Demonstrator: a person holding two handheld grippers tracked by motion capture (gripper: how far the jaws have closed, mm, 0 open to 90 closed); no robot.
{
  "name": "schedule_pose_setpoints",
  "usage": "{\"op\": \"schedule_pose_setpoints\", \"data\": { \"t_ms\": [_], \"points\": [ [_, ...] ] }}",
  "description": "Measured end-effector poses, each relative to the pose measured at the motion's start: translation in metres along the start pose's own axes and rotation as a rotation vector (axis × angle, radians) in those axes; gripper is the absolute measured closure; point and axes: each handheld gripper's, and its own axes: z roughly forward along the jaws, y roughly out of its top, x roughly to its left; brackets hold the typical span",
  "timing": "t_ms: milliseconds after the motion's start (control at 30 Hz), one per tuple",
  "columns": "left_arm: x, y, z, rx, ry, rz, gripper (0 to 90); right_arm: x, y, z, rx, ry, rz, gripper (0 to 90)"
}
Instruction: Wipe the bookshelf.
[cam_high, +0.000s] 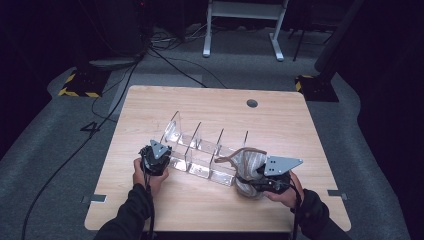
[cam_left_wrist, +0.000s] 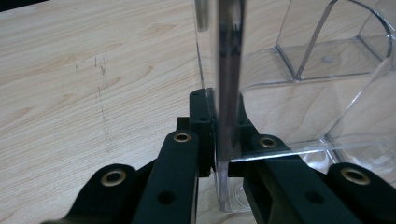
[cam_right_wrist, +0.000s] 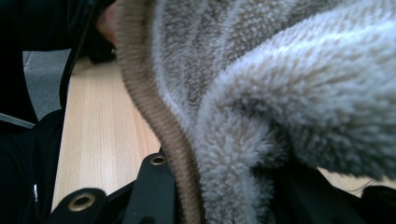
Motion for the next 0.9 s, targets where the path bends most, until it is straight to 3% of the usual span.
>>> {"op": "schedule_pose_setpoints", "data": {
  "t_ms": [133, 233, 267, 367, 433, 533, 633, 900],
  "points": [
    [0.001, 0.0, 0.0, 0.002, -0.005, 0.016, 85.1, 0.002, -0.014, 0.009, 0.07, 0.018, 0.006, 70.4],
    [0.001, 0.0, 0.0, 0.003, -0.007, 0.017, 85.0, 0.001, -0.019, 0.013, 0.089, 0.022, 0.013, 70.3],
    [0.001, 0.0, 0.0, 0.005, -0.008, 0.018, 85.0, 0.0, -0.027, 0.021, 0.154, 0.012, 0.011, 70.1],
    [0.001, 0.0, 0.0, 0.007, -0.01, 0.022, 84.8, -0.003, -0.038, 0.026, 0.225, 0.014, 0.031, 68.3],
    [0.002, 0.0, 0.0, 0.007, -0.012, 0.023, 84.7, -0.005, -0.044, 0.024, 0.263, -0.016, 0.047, 65.0],
    [0.002, 0.0, 0.0, 0.008, -0.011, 0.024, 84.7, -0.007, -0.046, 0.02, 0.271, -0.017, 0.087, 57.4],
    [0.001, 0.0, -0.001, 0.008, -0.011, 0.025, 84.6, -0.01, -0.048, 0.014, 0.317, -0.031, 0.118, 47.2],
    [0.002, 0.0, -0.001, 0.008, -0.015, 0.024, 84.2, -0.009, -0.058, 0.012, 0.423, -0.021, 0.135, 37.5]
  ]
}}
